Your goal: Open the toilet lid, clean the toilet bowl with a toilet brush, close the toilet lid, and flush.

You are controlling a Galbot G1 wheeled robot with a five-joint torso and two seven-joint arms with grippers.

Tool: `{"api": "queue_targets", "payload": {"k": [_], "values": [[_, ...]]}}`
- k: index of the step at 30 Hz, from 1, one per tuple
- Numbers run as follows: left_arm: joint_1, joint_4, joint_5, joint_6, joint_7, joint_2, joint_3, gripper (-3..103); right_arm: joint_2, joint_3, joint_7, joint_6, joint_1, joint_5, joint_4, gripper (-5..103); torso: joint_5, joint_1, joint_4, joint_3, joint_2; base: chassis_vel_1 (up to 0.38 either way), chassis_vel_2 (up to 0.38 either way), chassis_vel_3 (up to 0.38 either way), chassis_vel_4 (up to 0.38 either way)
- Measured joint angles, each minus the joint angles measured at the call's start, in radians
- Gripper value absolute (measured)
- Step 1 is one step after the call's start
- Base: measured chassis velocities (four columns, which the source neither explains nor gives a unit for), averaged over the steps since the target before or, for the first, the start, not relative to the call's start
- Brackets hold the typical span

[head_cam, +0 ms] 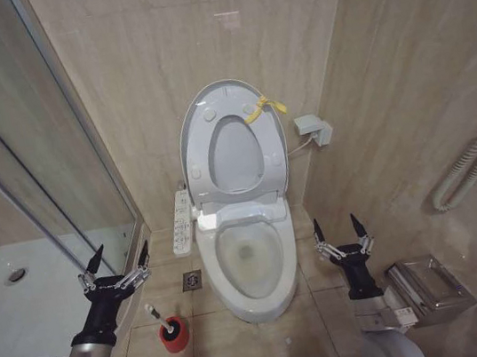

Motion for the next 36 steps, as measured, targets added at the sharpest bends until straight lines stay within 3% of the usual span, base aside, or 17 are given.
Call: {"api": "queue_targets", "payload": {"k": [12, 25, 36], "values": [[-0.014, 0.026, -0.004, -0.012, 0.008, -0.007, 0.002, 100, -0.001, 0.009, -0.011, 0.004, 0.014, 0.011, -0.027, 100, 0.0000, 0.000, 0.0000, 0.000, 0.000, -0.020, 0.028, 0.027, -0.028], [-0.028, 0.059, -0.032, -0.025, 0.015, 0.000, -0.038, 100, -0.026, 0.014, 0.025, 0.001, 0.051, 0.031, -0.064, 100, 0.0001, 0.001, 0.0003, 0.001, 0.000, -0.173, 0.171, 0.166, -0.166], [-0.040, 0.088, -0.051, -0.029, 0.018, -0.003, -0.065, 100, -0.046, 0.030, 0.039, -0.029, 0.082, 0.045, -0.073, 100, 0.0001, -0.001, -0.0001, 0.000, 0.000, 0.016, -0.014, -0.009, 0.008]]}}
